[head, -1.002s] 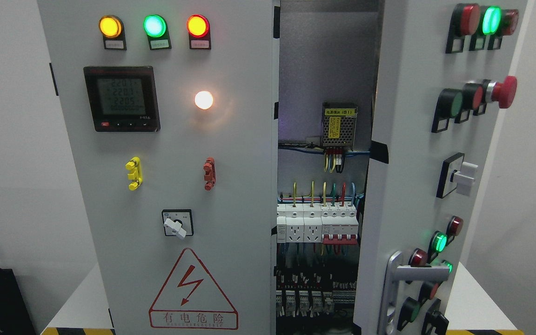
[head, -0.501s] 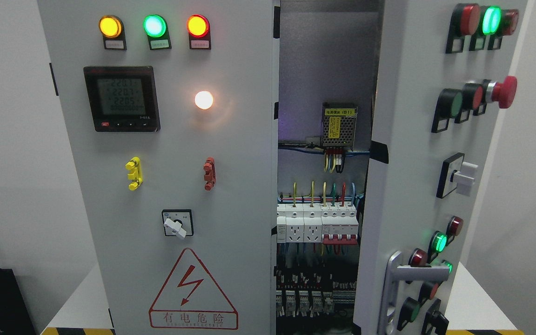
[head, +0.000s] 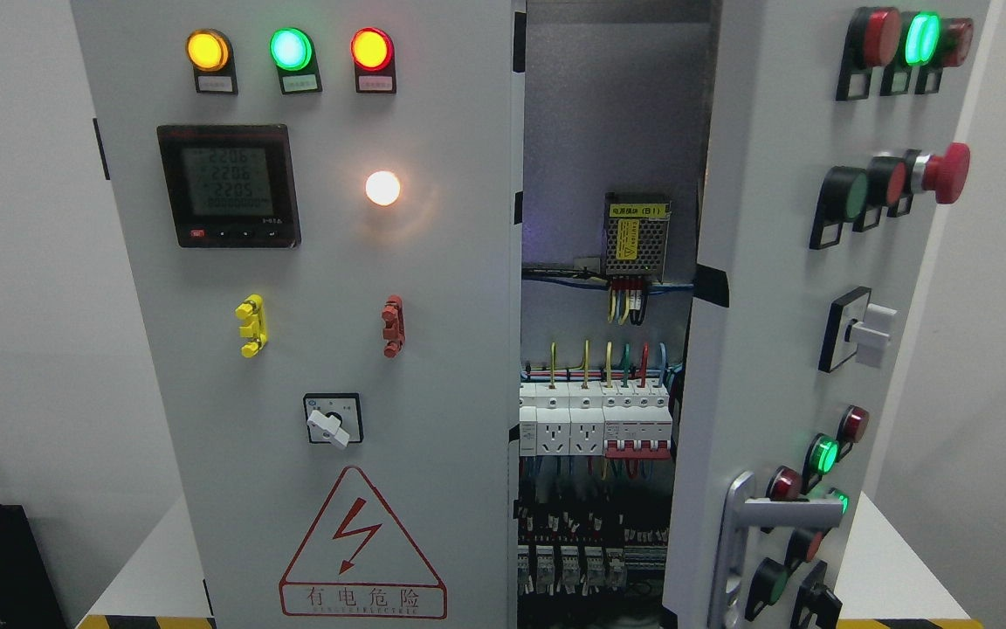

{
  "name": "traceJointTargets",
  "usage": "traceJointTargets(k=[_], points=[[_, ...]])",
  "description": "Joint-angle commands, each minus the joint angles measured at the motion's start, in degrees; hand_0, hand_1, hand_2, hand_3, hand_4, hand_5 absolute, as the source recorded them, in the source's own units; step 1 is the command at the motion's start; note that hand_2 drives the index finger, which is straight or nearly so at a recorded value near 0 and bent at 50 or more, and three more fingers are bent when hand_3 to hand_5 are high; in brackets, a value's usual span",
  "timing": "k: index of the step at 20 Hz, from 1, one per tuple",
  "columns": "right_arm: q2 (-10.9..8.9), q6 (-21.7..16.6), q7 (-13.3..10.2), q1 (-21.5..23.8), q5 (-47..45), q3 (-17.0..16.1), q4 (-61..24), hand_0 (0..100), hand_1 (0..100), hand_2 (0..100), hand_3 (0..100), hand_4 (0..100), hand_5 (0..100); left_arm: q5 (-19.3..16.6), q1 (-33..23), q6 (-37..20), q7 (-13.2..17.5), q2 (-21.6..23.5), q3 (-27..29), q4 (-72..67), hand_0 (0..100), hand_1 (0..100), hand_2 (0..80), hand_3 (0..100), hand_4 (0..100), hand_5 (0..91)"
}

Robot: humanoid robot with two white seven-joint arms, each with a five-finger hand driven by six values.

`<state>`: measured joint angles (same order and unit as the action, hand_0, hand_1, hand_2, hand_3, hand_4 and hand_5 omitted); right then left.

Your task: Open door with both hands

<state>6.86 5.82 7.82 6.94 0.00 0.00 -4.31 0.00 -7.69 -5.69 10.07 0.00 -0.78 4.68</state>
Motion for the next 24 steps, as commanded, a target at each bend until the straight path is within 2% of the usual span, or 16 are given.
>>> traceJointTargets(k=[1,3,6,7,8,9,10,12,14,16,18,20,22,24], points=[[0.0,0.0,0.0,0.0,1.8,-1.2,0.0,12,39,0,0,0,0,-1.1,2.7,-0.3,0.1,-1.1,-1.7,1.4,12,39,0.0,0,0,0.0],[0.0,0.0,0.0,0.0,1.8,-1.2,0.0,12,39,0,0,0,0,-1.1,1.3,-0.5,0.4,1.2,-1.9,11.9,12,39,0.0,0,0,0.0],[0.0,0.0,0.0,0.0,1.8,-1.2,0.0,12,39,0,0,0,0,-0.1,-4.1,-0.4,0.5,11.2,-0.9,31.1,12,39,0.0,0,0,0.0],[0.0,0.0,0.0,0.0,1.8,-1.2,0.0,12,39,0,0,0,0,1.2,-5.8,-0.6,1.0,13.4,-0.7,36.7,12,39,0.0,0,0,0.0],[0.0,0.0,0.0,0.1,1.8,-1.2,0.0,12,39,0,0,0,0,4.7,-8.4,-0.8,2.0,16.2,-0.4,42.5,12,39,0.0,0,0,0.0],[0.0,0.0,0.0,0.0,1.8,-1.2,0.0,12,39,0,0,0,0,10.5,-11.1,-1.6,3.2,20.5,1.2,48.5,12,39,0.0,0,0,0.0],[0.0,0.0,0.0,0.0,1.8,-1.2,0.0,12,39,0,0,0,0,17.9,-13.6,-2.7,4.7,24.7,2.9,53.9,12,39,0.0,0,0,0.0],[0.0,0.0,0.0,0.0,1.8,-1.2,0.0,12,39,0,0,0,0,34.8,-17.4,-4.9,8.4,33.4,5.8,62.9,12,39,0.0,0,0,0.0],[0.0,0.0,0.0,0.0,1.8,-1.2,0.0,12,39,0,0,0,0,50.6,-20.2,-5.7,12.5,42.2,12.0,67.6,12,39,0.0,0,0,0.0],[0.0,0.0,0.0,0.0,1.8,-1.2,0.0,12,39,0,0,0,0,63.7,-20.9,-5.8,17.0,49.4,16.1,68.3,12,39,0.0,0,0,0.0],[0.0,0.0,0.0,0.0,1.8,-1.2,0.0,12,39,0,0,0,0,72.7,-20.7,-5.7,19.8,56.6,18.6,68.4,12,39,0.0,0,0,0.0],[0.0,0.0,0.0,0.0,1.8,-1.2,0.0,12,39,0,0,0,0,79.7,-20.6,-5.3,22.7,61.9,23.0,70.4,12,39,0.0,0,0,0.0],[0.0,0.0,0.0,0.0,1.8,-1.2,0.0,12,39,0,0,0,0,85.3,-20.9,-5.1,26.7,65.6,26.7,73.7,12,39,0.0,0,0,0.0],[0.0,0.0,0.0,0.0,1.8,-1.2,0.0,12,39,0,0,0,0,88.1,-21.0,-5.0,29.6,68.7,30.0,75.4,12,39,0.0,0,0,0.0]])
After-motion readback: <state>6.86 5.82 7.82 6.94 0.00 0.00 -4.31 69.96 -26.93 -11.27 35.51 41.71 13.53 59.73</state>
